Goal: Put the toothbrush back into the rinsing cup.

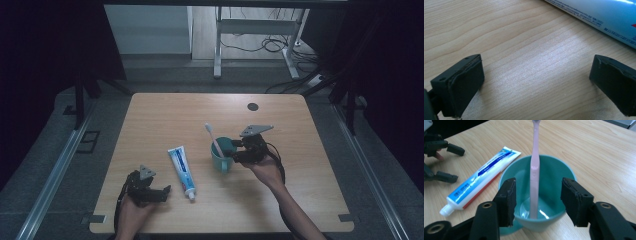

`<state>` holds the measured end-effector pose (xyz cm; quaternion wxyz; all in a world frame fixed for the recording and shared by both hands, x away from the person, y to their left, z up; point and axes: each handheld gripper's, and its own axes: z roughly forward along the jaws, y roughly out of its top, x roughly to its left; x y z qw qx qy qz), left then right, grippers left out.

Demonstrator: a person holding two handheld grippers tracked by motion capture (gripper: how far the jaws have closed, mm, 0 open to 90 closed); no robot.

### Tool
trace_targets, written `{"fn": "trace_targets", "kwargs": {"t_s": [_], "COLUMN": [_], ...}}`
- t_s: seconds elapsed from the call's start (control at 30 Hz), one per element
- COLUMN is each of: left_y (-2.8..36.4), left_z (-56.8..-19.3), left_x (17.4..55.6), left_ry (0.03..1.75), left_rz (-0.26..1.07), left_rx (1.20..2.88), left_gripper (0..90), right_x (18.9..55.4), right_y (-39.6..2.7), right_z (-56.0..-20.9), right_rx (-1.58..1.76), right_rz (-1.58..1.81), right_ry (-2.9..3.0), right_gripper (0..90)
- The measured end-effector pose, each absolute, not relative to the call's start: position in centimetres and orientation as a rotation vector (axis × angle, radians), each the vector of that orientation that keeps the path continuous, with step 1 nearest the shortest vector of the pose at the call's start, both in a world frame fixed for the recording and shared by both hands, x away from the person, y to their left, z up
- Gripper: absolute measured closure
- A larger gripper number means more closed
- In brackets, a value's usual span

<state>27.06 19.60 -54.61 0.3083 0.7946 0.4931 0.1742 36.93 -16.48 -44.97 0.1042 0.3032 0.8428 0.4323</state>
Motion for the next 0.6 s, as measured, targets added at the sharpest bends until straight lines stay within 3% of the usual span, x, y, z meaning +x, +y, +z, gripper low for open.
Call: {"fn": "trace_targets", "kwargs": {"t_s": [0.6], "left_y": [19.6], "left_z": [-54.6], "left_x": [27.1], "left_ry": [1.307], "left_rz": [0.462], "left_rx": [2.094], "left_gripper": [0.0], "right_x": [35.4], "right_y": [-18.6], "right_z": [-44.4], "right_rx": [0.879], "right_rz": [1.287], "right_ry": [2.49], "right_gripper": [32.7]}}
